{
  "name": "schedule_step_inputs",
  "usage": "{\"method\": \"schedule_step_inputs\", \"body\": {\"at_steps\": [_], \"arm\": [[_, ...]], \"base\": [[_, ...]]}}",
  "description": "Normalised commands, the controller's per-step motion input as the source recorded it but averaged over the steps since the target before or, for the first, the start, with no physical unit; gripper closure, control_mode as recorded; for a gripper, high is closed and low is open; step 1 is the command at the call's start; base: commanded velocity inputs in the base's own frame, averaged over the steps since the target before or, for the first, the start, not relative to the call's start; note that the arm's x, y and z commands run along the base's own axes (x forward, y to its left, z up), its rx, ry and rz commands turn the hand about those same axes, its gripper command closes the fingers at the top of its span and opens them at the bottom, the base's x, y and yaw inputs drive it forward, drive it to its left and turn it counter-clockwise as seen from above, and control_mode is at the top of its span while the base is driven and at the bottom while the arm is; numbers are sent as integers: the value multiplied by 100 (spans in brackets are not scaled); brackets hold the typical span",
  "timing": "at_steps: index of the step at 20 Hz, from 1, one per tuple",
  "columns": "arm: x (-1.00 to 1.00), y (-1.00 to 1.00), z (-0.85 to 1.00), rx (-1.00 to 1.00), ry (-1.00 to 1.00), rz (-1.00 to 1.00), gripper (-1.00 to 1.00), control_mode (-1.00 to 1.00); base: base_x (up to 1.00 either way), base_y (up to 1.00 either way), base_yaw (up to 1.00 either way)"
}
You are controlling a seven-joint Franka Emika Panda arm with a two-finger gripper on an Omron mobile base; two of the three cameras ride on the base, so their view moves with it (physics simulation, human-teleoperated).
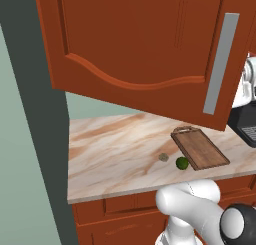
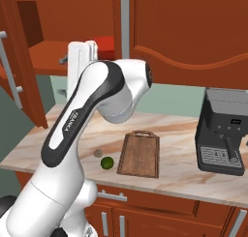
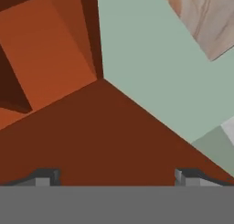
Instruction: Open the cabinet. Place the bowl and condiment on the counter. Then place the lime and garlic on the cutting board.
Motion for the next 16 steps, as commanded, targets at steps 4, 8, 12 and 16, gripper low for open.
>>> {"method": "schedule_step_inputs", "body": {"at_steps": [4,8,12,16], "arm": [[-24,28,1,6,17,4,-100,-100],[-39,35,10,4,16,4,-100,-100],[-51,37,17,3,15,5,-100,-100],[-26,47,8,1,17,4,-100,-100]], "base": [[0,0,0],[0,0,0],[0,0,0],[0,0,0]]}}
